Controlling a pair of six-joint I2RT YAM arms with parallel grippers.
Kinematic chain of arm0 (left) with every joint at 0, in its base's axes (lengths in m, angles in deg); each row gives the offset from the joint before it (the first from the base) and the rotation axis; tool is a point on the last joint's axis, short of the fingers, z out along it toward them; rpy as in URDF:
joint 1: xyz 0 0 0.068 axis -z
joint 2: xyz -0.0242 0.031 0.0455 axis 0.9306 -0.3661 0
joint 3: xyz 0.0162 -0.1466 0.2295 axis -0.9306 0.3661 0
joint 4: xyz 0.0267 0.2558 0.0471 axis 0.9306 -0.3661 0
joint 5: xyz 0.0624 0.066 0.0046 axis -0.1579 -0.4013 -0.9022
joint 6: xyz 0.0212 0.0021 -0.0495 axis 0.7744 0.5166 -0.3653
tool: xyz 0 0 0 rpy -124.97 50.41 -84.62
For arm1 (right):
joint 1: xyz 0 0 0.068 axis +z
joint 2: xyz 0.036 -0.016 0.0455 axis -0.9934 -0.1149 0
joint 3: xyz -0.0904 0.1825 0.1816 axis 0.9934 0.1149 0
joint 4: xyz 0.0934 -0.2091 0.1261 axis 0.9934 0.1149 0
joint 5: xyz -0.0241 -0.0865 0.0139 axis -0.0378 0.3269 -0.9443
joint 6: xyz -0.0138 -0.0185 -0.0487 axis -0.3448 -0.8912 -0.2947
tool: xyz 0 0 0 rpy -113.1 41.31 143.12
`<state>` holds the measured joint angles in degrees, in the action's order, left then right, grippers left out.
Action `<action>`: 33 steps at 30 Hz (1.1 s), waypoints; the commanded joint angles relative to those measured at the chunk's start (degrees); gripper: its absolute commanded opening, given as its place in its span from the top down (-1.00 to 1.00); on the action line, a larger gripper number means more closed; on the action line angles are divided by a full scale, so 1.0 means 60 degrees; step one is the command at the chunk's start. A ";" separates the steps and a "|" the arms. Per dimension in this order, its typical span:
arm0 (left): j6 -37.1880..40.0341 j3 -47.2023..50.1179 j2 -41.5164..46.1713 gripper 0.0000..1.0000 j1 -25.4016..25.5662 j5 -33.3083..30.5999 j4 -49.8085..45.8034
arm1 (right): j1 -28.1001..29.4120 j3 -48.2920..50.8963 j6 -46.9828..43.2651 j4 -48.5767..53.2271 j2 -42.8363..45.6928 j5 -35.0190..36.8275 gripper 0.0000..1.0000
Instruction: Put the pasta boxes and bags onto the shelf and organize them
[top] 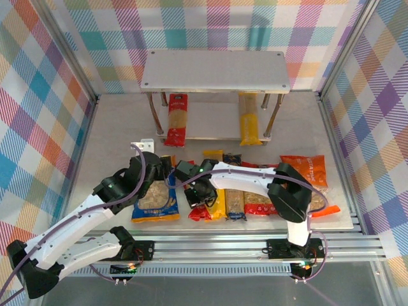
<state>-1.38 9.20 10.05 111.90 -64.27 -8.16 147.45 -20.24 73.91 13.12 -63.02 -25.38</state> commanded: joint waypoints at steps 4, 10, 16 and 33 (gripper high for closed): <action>0.0086 0.0128 -0.0289 -0.46 -0.0032 0.0165 0.0190 | -0.0252 0.0354 -0.0168 0.0215 0.1919 0.0483 1.00; 0.0097 0.0110 -0.0525 -0.45 -0.0028 0.0303 0.0293 | -0.0560 0.0903 -0.0064 0.0290 0.2974 0.0932 1.00; 0.0045 0.0144 -0.0830 -0.44 -0.0024 0.0529 0.0339 | -0.1600 0.0932 -0.0538 0.0319 0.3665 0.1555 1.00; -0.0178 0.0238 -0.1472 -0.41 -0.0026 0.1103 0.0605 | -0.5255 -0.1570 -0.2762 -0.0798 0.1238 0.1326 1.00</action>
<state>-1.80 10.23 1.81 111.90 -58.43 -5.73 116.98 -24.87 60.78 14.04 -54.28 -17.86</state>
